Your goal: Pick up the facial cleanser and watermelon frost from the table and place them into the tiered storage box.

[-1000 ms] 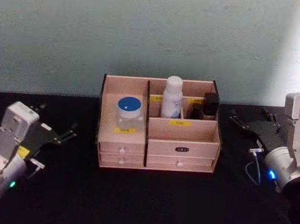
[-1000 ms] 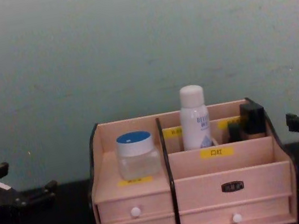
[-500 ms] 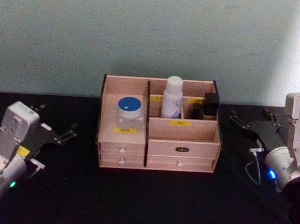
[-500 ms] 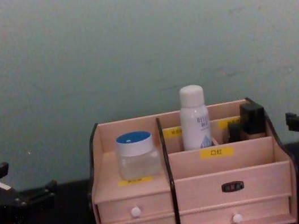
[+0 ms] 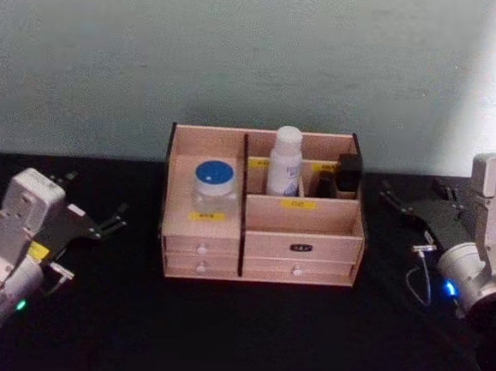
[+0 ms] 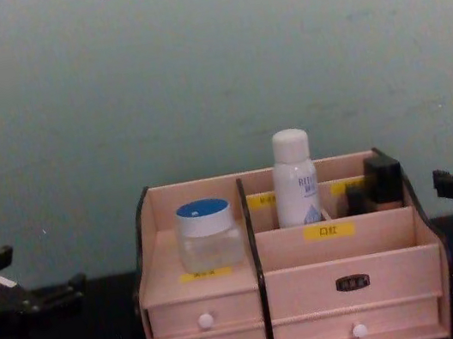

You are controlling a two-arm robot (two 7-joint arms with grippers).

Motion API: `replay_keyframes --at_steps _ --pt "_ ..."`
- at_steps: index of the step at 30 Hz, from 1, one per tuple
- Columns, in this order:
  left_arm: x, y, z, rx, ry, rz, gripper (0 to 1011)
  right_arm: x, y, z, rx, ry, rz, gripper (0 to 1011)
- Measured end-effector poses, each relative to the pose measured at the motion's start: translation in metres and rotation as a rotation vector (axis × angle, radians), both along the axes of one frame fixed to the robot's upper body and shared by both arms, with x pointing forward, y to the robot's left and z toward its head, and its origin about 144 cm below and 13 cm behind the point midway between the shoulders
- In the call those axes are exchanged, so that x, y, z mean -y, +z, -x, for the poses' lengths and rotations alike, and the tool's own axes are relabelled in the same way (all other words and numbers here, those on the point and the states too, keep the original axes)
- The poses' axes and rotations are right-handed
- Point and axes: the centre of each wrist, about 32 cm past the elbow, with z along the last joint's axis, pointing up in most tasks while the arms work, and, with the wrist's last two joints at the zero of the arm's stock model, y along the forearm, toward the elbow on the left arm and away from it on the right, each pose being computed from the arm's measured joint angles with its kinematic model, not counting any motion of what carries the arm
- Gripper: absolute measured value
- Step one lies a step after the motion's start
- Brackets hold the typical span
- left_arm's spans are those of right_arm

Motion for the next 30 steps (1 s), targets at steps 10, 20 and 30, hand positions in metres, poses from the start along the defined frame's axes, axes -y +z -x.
replay_keyframes --at_steps 10,20,30 --pt "0.0000 0.0000 0.0000 0.000 0.000 0.000 1002 0.0000 0.0000 0.0000 0.000 0.000 -0.001 1002" --pt "0.0000 0.0000 0.0000 0.000 0.000 0.000 1001 0.0000 0.0000 0.0000 0.000 0.000 -0.001 1002" --pt "0.0000 0.0000 0.0000 0.000 0.000 0.000 1001 0.0000 0.0000 0.0000 0.000 0.000 -0.001 1002"
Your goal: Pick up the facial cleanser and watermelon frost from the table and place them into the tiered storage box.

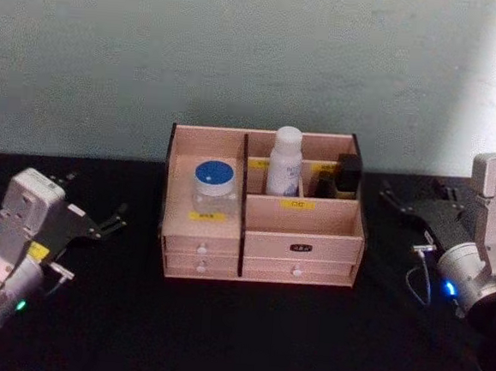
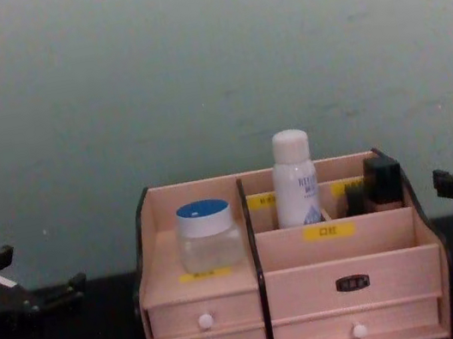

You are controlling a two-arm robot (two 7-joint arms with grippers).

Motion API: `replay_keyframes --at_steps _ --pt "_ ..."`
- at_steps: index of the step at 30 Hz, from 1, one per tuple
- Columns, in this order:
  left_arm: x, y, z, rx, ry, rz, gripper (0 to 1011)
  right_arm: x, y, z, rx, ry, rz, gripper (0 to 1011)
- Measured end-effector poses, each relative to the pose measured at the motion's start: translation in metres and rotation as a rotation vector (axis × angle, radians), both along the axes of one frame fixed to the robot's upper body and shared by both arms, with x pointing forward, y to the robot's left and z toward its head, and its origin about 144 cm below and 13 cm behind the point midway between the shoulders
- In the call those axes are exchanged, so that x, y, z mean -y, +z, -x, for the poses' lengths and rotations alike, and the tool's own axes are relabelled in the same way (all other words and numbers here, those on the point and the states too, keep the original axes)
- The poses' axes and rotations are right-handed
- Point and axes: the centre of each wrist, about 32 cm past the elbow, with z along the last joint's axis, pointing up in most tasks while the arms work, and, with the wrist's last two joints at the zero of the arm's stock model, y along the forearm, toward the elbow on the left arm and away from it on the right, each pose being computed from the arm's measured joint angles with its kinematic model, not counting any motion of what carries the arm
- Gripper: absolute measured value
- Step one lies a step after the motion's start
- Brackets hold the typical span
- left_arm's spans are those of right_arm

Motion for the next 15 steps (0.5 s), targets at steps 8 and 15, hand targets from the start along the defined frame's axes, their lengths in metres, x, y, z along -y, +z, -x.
replay_keyframes --at_steps 8,15 --pt "0.0000 0.0000 0.0000 0.000 0.000 0.000 1001 0.0000 0.0000 0.0000 0.000 0.000 0.000 1002" --pt "0.0000 0.0000 0.0000 0.000 0.000 0.000 1001 0.0000 0.0000 0.0000 0.000 0.000 0.000 1002"
